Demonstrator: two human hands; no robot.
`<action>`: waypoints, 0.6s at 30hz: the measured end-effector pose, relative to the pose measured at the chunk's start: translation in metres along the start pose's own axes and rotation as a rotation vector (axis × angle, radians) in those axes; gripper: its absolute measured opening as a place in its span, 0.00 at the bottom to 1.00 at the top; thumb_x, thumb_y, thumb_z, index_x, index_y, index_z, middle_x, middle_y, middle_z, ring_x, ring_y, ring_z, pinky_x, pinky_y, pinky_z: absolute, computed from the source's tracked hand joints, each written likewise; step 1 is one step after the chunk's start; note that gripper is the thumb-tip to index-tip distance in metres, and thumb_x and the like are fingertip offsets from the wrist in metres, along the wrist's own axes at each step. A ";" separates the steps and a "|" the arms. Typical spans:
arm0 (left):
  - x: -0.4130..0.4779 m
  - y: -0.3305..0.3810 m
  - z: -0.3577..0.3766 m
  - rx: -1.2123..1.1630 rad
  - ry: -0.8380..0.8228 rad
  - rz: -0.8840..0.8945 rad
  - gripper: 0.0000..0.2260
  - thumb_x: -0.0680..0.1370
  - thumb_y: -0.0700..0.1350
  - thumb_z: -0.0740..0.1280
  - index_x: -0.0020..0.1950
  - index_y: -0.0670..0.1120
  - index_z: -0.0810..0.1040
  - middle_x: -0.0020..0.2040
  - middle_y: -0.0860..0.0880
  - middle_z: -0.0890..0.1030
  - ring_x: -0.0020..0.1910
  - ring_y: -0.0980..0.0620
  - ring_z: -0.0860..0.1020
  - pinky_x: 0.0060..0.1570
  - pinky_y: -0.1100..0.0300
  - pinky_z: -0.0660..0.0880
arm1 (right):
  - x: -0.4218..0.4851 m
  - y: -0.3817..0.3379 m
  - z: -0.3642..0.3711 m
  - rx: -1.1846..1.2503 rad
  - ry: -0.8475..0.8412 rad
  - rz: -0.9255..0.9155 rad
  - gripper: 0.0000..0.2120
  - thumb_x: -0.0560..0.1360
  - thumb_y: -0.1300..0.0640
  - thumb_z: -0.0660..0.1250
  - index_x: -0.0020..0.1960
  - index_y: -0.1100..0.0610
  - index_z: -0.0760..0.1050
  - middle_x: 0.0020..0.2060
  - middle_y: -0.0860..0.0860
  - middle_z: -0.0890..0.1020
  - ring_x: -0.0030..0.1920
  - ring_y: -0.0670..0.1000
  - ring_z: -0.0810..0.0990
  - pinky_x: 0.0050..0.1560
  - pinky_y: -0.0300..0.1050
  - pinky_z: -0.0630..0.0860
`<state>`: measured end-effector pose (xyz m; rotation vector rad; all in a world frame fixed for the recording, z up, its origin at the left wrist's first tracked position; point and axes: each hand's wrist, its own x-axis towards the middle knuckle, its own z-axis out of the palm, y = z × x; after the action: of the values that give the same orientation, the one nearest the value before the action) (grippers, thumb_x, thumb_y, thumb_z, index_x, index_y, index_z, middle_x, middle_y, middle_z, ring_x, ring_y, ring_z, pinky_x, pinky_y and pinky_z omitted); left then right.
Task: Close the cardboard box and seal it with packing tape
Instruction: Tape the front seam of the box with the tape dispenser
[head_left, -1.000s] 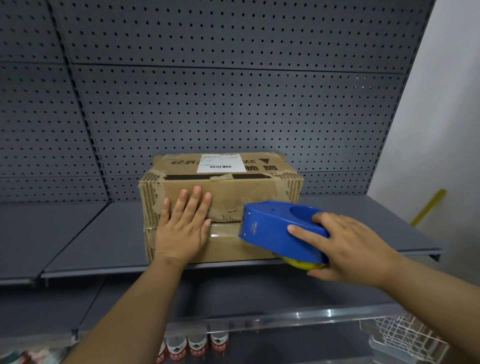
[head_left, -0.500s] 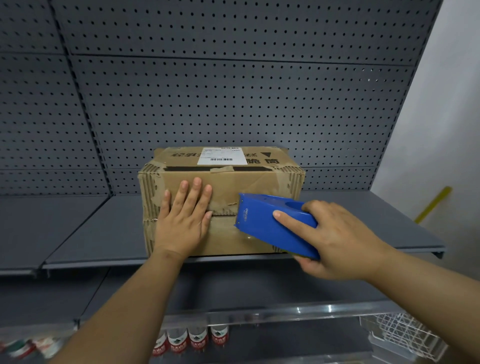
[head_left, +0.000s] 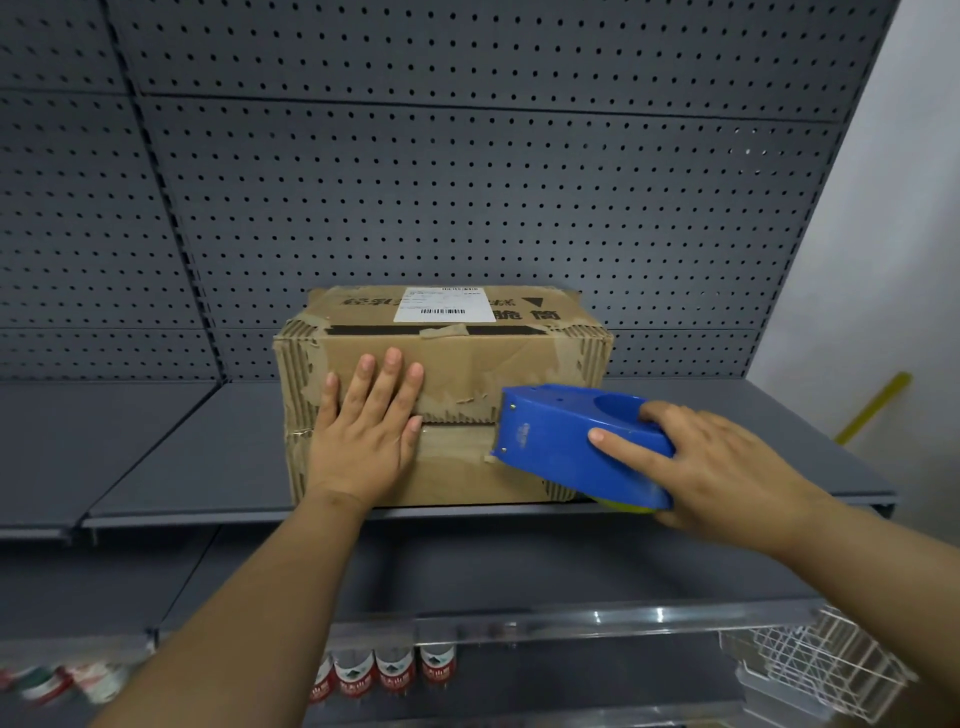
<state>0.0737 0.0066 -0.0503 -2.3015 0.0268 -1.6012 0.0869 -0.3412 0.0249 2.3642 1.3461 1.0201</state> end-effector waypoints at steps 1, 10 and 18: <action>0.000 0.000 0.000 0.008 -0.001 0.003 0.25 0.81 0.54 0.43 0.77 0.50 0.42 0.77 0.52 0.37 0.76 0.52 0.37 0.73 0.51 0.35 | -0.005 0.007 0.001 0.002 -0.010 0.004 0.55 0.48 0.51 0.80 0.70 0.49 0.59 0.49 0.62 0.76 0.40 0.59 0.80 0.38 0.48 0.78; 0.003 0.002 -0.003 0.007 -0.036 -0.023 0.24 0.81 0.54 0.42 0.77 0.51 0.41 0.77 0.52 0.36 0.75 0.53 0.37 0.73 0.52 0.34 | -0.026 0.038 0.013 0.038 0.049 0.008 0.53 0.50 0.51 0.80 0.69 0.47 0.56 0.44 0.63 0.77 0.37 0.61 0.79 0.36 0.50 0.77; 0.016 0.014 -0.018 -0.066 -0.085 -0.115 0.26 0.79 0.52 0.50 0.77 0.53 0.49 0.78 0.54 0.41 0.76 0.55 0.40 0.73 0.50 0.36 | -0.032 0.015 0.026 -0.046 0.192 -0.036 0.39 0.63 0.63 0.69 0.70 0.49 0.57 0.44 0.62 0.79 0.36 0.59 0.77 0.39 0.52 0.76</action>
<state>0.0655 -0.0143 -0.0343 -2.4603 -0.0750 -1.5766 0.1036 -0.3727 -0.0013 2.2484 1.4071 1.2814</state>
